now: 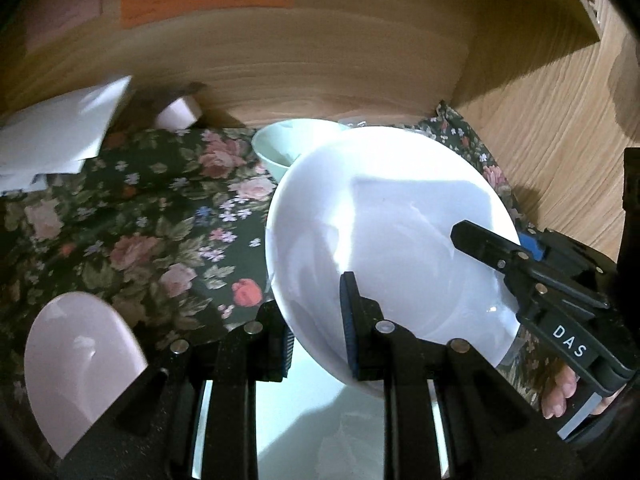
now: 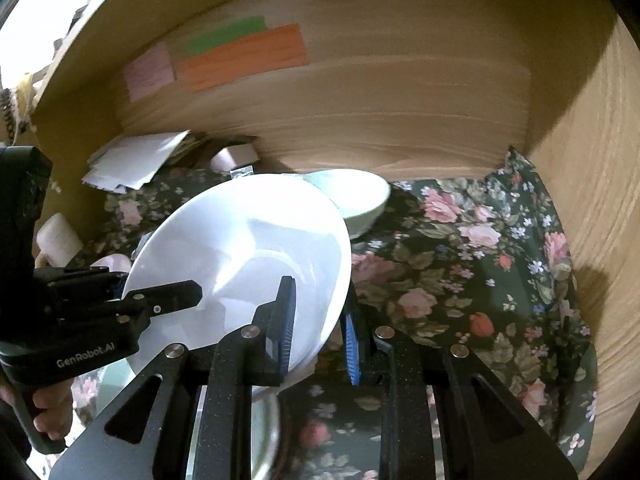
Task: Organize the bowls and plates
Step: 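Lift the white bowl with both tools and carry it over the pink bowl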
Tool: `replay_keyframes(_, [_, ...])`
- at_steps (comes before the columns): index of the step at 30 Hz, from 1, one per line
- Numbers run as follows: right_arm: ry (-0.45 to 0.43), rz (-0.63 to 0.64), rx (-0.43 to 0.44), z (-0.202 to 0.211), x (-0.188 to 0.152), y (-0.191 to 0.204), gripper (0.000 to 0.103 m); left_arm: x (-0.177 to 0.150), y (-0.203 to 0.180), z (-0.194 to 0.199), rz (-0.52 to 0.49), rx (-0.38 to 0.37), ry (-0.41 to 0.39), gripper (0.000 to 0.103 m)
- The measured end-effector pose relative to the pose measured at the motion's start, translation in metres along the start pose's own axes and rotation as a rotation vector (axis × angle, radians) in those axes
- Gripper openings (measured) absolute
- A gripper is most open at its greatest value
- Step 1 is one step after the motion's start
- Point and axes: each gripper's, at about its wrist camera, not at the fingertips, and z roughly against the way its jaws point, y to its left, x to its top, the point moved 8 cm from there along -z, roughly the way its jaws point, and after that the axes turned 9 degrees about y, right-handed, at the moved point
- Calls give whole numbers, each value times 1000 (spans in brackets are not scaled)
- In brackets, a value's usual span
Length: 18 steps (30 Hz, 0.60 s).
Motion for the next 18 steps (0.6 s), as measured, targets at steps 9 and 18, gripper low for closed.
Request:
replay_keyframes(9, [-7,54,28,2,1,38,20,-20,32,27,46,17,-35,20])
replay_keyframes(18, [-9,105,60,-2,1,79,20,-41,65,50,87,44,-65,20])
